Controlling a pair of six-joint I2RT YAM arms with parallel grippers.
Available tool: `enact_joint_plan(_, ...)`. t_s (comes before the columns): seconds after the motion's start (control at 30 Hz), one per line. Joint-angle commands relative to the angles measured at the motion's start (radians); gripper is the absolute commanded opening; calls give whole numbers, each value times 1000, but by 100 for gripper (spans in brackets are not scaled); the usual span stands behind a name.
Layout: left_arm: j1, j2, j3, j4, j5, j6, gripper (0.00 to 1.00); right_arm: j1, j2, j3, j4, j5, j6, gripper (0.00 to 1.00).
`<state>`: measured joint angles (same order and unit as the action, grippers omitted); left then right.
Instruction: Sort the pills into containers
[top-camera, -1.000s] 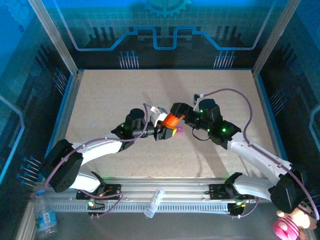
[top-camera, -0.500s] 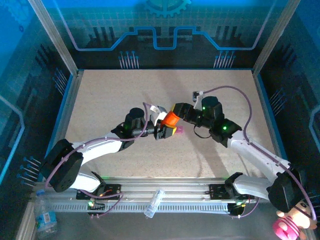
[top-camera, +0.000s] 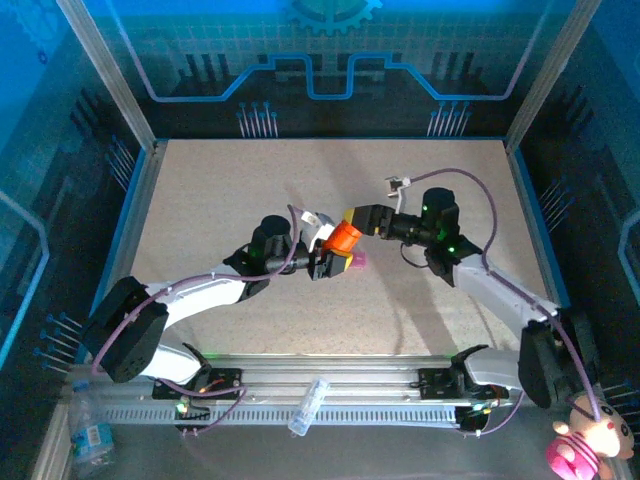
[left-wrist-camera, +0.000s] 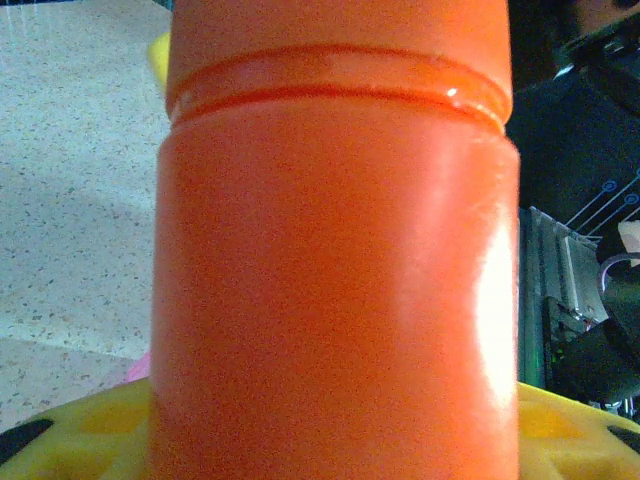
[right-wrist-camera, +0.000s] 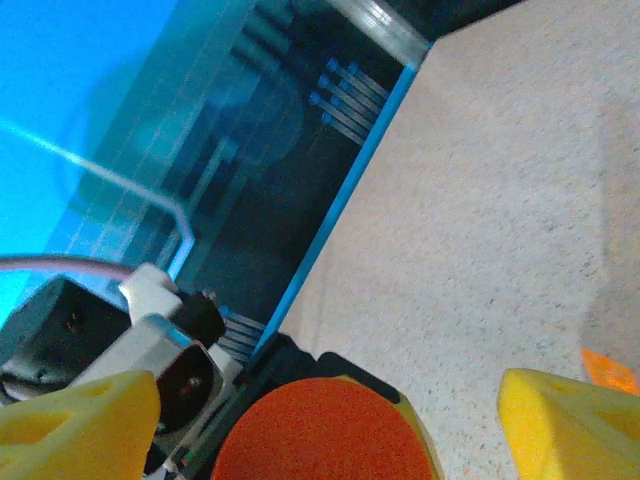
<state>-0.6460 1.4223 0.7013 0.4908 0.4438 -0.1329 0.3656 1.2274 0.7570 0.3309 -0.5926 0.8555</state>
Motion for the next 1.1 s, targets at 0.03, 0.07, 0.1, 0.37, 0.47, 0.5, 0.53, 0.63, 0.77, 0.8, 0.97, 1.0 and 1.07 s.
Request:
enact_joint_plan(0.03, -4, -10, 44, 24, 29, 4, 0, 8, -168, -20, -190, 320, 126, 93)
enact_joint_plan(0.07, -4, -8, 43, 25, 27, 4, 0, 18, -196, -22, -225, 375, 152, 94)
enact_joint_plan(0.1, -4, -5, 45, 26, 28, 3, 0, 31, -226, -23, -266, 440, 177, 94)
enact_joint_plan(0.37, -4, 6, 53, 31, 34, -6, 0, 144, -276, 18, -396, 643, 262, 95)
enact_joint_plan(0.47, -4, 8, 52, 34, 36, -11, 0, 179, -229, 50, -371, 632, 247, 93)
enact_joint_plan(0.5, -4, 9, 53, 35, 37, -12, 0, 187, -214, 56, -360, 624, 242, 93)
enact_joint_plan(0.53, -4, 8, 53, 35, 37, -13, 0, 202, -198, 65, -355, 624, 237, 92)
enact_joint_plan(0.63, -4, 7, 50, 35, 35, -14, 0, 230, -166, 80, -336, 622, 224, 88)
enact_joint_plan(0.77, -4, 4, 48, 34, 34, -14, 0, 250, -135, 88, -312, 607, 224, 84)
enact_joint_plan(0.8, -4, 4, 49, 32, 34, -14, 0, 254, -128, 89, -305, 604, 224, 83)
enact_joint_plan(0.97, -4, 10, 54, 33, 37, -15, 0, 260, -100, 105, -297, 576, 209, 76)
enact_joint_plan(1.0, -4, 11, 52, 33, 36, -15, 0, 260, -93, 109, -297, 563, 201, 72)
enact_joint_plan(1.07, -4, 11, 52, 35, 35, -14, 0, 260, -84, 117, -294, 536, 178, 64)
